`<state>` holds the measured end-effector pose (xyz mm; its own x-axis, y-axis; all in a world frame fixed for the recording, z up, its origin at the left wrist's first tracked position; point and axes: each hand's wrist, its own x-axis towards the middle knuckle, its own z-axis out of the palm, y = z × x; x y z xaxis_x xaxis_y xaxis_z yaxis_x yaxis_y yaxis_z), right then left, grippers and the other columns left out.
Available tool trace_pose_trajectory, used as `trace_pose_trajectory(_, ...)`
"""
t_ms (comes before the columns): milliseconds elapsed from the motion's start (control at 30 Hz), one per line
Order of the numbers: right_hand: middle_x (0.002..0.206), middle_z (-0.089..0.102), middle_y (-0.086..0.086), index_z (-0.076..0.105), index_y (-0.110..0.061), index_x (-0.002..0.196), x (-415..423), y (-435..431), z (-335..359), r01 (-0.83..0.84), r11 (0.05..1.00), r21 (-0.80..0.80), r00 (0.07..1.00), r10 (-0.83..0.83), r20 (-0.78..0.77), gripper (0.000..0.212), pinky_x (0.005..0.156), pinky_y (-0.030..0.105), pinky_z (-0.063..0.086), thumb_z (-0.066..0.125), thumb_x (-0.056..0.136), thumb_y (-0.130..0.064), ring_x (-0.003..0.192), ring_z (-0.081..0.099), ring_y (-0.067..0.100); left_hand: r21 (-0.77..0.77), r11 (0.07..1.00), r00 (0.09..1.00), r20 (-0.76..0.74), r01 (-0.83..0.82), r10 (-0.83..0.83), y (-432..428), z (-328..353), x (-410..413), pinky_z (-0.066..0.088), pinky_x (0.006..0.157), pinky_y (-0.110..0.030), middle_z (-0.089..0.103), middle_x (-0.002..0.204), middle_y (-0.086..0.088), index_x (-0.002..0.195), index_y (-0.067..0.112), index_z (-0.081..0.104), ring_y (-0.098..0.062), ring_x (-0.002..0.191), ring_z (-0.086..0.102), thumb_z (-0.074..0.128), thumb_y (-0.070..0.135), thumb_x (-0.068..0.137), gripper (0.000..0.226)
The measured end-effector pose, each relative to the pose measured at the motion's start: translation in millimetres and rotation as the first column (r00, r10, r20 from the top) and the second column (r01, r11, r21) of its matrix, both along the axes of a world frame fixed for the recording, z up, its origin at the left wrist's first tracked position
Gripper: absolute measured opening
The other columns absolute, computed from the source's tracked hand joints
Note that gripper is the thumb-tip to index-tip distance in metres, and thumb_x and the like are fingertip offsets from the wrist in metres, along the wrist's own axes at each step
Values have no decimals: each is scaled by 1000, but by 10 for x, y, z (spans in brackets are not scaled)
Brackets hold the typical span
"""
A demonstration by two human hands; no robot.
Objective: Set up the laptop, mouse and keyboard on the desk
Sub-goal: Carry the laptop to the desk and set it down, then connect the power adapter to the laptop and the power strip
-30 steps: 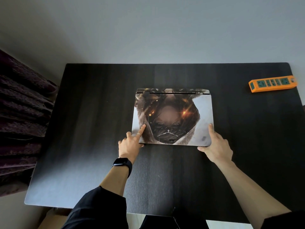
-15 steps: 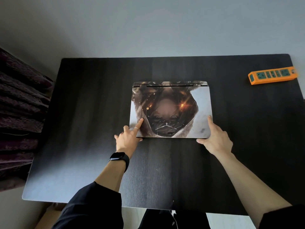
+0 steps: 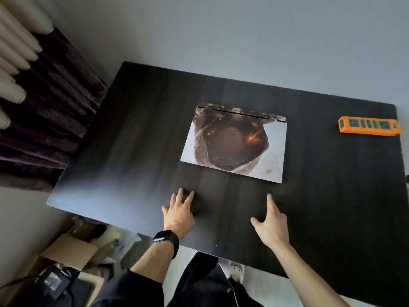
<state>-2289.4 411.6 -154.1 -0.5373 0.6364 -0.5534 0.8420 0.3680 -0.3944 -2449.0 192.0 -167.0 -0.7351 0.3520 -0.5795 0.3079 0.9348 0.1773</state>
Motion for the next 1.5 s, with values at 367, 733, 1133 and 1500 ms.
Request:
trace_pose_trajectory(367,132,62,-10,43,-38,146,540,-1164,379,-578,777,-249,814,571,-107,52,104,30,41,54,96,-34,127,53,16,241,860,889,221,-449,402,-822,288,1525,48,96,-30,64,127,8,133,36,54,-17,115,61,51,29,91,43)
trace_pose_trajectory(733,105,71,-20,70,-33,113,324,-2954,1006,-896,363,-255,434,840,-326,21,86,5,41,61,94,-34,101,63,-4,448,338,441,146,-828,886,-2753,898,2514,49,77,-13,69,98,17,115,35,65,5,85,64,55,30,92,26)
trace_pose_trajectory(1133,101,70,-19,67,-39,105,523,-4963,876,-917,208,-339,309,910,-275,12,73,-1,39,62,94,-37,97,60,-9,452,19,87,131,-892,988,-4921,911,3400,43,80,-18,72,98,15,106,35,70,-2,90,64,58,28,91,20)
trace_pose_trajectory(1500,107,68,-18,68,-32,111,131,-5852,507,-873,234,-427,328,931,-160,18,73,3,40,62,95,-35,98,59,-9,385,3,81,187,-923,979,-5850,599,2947,43,76,-19,69,104,15,108,34,68,-5,92,62,55,30,93,21)
